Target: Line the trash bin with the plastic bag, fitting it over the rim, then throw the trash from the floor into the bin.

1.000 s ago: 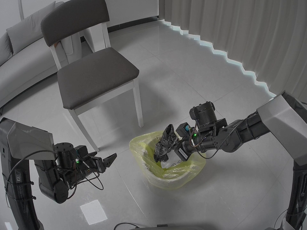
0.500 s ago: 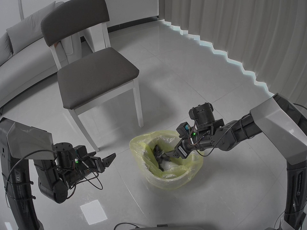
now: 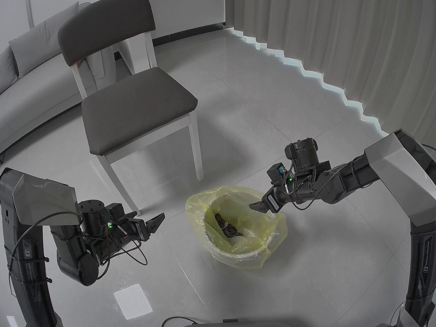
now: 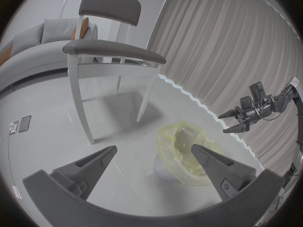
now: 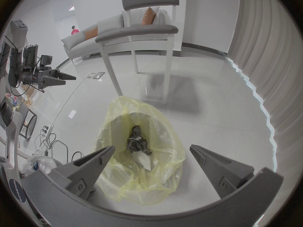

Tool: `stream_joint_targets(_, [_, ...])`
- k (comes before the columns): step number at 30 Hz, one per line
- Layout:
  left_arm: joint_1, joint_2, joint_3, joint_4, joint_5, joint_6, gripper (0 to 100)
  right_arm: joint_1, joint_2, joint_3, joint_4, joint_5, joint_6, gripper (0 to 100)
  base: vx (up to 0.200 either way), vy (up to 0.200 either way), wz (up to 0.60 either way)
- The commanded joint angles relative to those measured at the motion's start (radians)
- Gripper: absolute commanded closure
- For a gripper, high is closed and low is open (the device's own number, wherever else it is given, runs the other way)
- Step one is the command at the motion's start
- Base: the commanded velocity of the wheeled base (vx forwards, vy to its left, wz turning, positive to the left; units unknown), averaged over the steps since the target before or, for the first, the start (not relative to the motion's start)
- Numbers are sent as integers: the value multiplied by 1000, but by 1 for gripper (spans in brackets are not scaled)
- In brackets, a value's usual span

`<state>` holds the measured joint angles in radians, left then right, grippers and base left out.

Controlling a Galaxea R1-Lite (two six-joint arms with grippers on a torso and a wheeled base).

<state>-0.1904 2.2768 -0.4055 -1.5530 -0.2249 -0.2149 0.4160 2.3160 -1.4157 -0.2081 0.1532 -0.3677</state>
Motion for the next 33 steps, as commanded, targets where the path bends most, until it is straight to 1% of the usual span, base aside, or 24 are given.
stream_joint_targets(1, [-18, 53, -84, -18, 16, 0, 0, -34, 3, -23, -2, -1, 0, 0, 0, 0, 0])
stream_joint_targets(3, [-35, 81, -136, -7, 18, 2, 0, -46, 0, -19, -2, -1, 0, 0, 0, 0, 0])
stream_joint_targets(5, [-49, 105, -213, 47, 18, 5, 0, -55, -4, -8, -2, -1, -2, 0, 0, 0, 0])
stream_joint_targets(8, [-66, 116, -338, 198, 18, 5, 0, -74, -17, 17, -2, -3, -4, 0, 0, 0, 0])
stream_joint_targets(9, [-69, 118, -360, 226, 18, 5, 0, -77, -23, 21, -4, -3, -4, 0, 0, 0, 0])
stream_joint_targets(10, [-78, 130, -440, 323, 19, 5, 0, -83, -36, 37, -5, -4, -4, 0, 0, 0, 0])
stream_joint_targets(12, [-87, 159, -536, 413, 22, 5, 0, -88, -53, 57, -13, -4, -5, 0, 0, 0, 0])
stream_joint_targets(15, [-99, 207, -664, 501, 41, 8, 0, -91, -78, 83, -27, -4, -7, 0, 0, 0, 0])
stream_joint_targets(16, [-99, 211, -670, 504, 41, 8, 0, -91, -79, 84, -27, -4, -7, 0, 0, 0, 0])
stream_joint_targets(17, [-106, 248, -750, 560, 44, 19, 0, -101, -89, 89, -30, -4, -7, 0, 0, 0, 0])
stream_joint_targets(21, [-106, 322, -894, 697, 65, 46, 0, -117, -99, 95, -30, -4, -5, 0, 0, 0, 0])
stream_joint_targets(25, [-96, 421, -1056, 791, 79, 61, 0, -134, -101, 98, -30, -4, -5, 0, 0, 0, 0])
stream_joint_targets(26, [-95, 438, -1079, 804, 79, 63, 0, -135, -101, 100, -30, -4, -5, 0, 0, 0, 0])
stream_joint_targets(28, [-92, 494, -1168, 867, 84, 78, 0, -138, -101, 109, -31, -4, -5, 0, 0, 0, 0])
stream_joint_targets(30, [-84, 537, -1256, 933, 102, 97, 0, -141, -101, 118, -31, -4, -5, 0, 0, 0, 0])
stream_joint_targets(33, [-80, 564, -1336, 1013, 134, 111, 0, -149, -98, 120, -31, -4, -7, 0, 0, 0, 0])
